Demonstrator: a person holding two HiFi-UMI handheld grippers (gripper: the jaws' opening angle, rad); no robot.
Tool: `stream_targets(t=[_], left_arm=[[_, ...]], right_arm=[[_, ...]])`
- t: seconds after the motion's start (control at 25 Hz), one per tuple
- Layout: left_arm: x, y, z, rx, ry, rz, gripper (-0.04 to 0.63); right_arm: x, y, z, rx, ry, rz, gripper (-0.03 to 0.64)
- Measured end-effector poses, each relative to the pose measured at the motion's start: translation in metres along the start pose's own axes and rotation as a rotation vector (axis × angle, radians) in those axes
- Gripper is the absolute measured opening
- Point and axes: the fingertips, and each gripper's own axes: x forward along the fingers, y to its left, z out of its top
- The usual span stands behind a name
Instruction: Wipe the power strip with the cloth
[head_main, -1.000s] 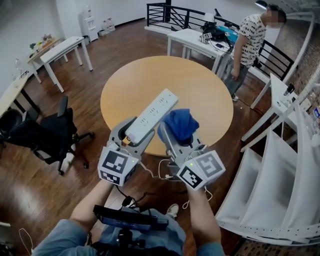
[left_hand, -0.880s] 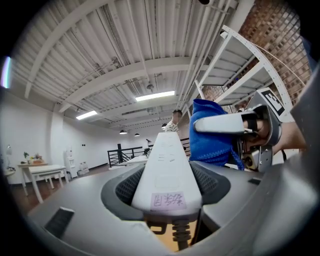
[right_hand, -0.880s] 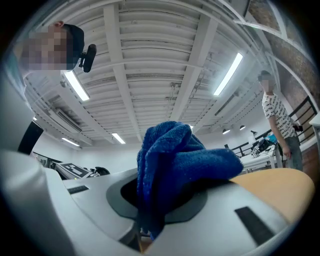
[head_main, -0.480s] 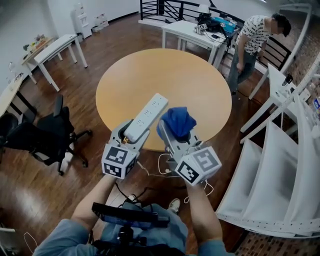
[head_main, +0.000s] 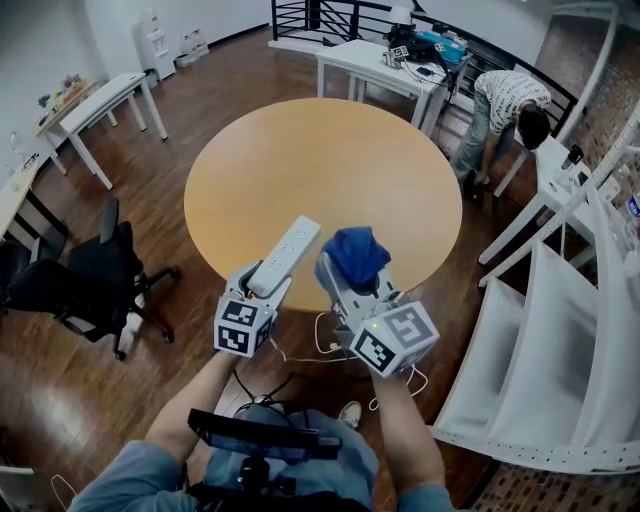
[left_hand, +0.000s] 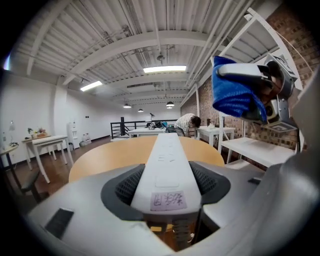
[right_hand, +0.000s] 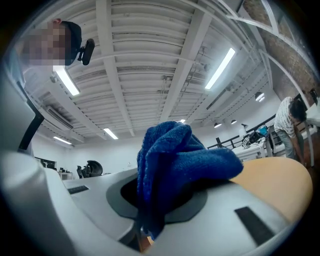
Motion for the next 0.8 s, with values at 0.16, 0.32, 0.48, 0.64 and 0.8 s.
stream_targets(t=[0.16,0.32,0.48,0.64,0.8], left_arm=[[0.015,0.014,-0.034,-0.031,0.067,0.012,0.280],[0.028,0.026,-0.063,-0.042,0.121,0.030,0.280],[0.039,0.027,-0.086,-0.059,0.178,0.032,0.280],[0.048,0.029,-0.104,-0.058,0.221,0.033,0.280],[0.055,0.032,-0.114,-0.043,0.245,0.042,0.282]], right_arm=[[0.005,-0.009,-0.011,0.018,0.013,-0.016,0.063],[0.010,-0.015,-0.020,0.029,0.026,-0.024,0.063],[0.015,-0.020,-0.029,0.036,0.048,-0.024,0.063],[0.019,-0.021,-0.040,0.040,0.071,-0.023,0.063],[0.021,-0.024,-0.050,0.050,0.088,-0.024,0.063]])
